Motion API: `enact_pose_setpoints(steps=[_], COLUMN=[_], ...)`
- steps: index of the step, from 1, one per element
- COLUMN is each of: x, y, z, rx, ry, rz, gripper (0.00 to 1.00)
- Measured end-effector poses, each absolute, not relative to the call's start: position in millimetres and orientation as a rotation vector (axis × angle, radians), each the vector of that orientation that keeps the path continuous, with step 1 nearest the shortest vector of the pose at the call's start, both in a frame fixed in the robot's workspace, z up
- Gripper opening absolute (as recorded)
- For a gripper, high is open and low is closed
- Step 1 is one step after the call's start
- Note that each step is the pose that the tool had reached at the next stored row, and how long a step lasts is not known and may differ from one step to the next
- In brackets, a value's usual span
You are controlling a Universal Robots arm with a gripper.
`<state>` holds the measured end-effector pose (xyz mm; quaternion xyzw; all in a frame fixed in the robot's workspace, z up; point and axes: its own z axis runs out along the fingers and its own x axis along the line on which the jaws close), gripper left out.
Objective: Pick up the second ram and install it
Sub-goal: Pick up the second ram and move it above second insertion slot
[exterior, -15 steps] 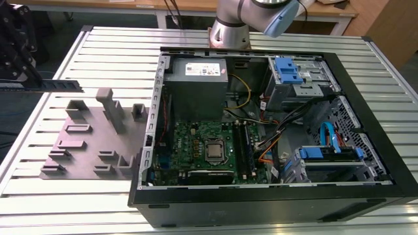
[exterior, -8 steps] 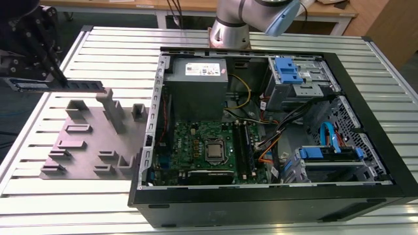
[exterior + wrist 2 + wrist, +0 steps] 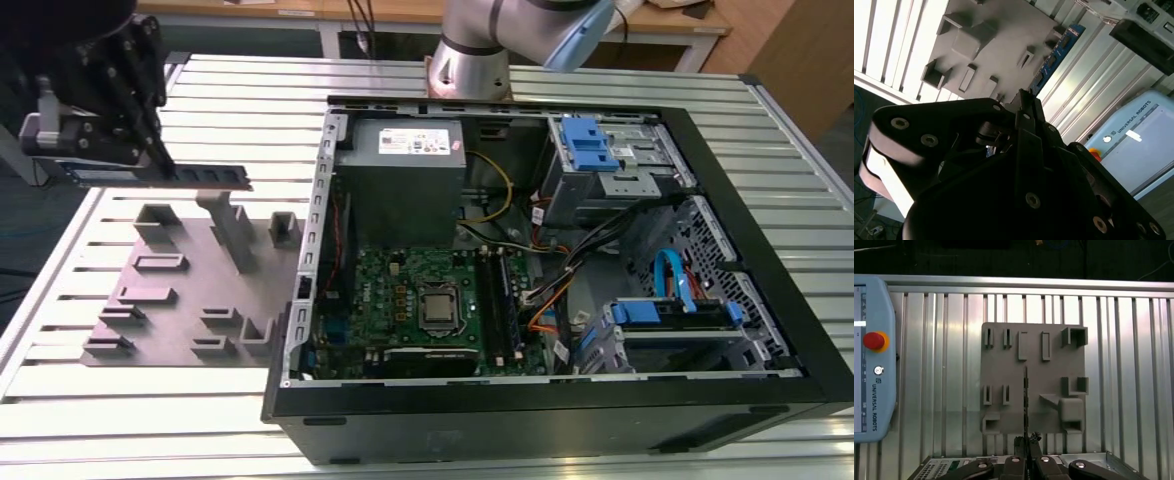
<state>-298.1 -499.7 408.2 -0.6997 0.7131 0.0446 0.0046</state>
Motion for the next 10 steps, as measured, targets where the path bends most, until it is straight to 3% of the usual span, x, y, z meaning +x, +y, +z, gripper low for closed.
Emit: enact_pose_setpoints(steps=[10], x=[-266.7], y=[-499.7], z=[408.2], rx=[-2.194], ry=[2.236], rz=[0.145], gripper=[0.11])
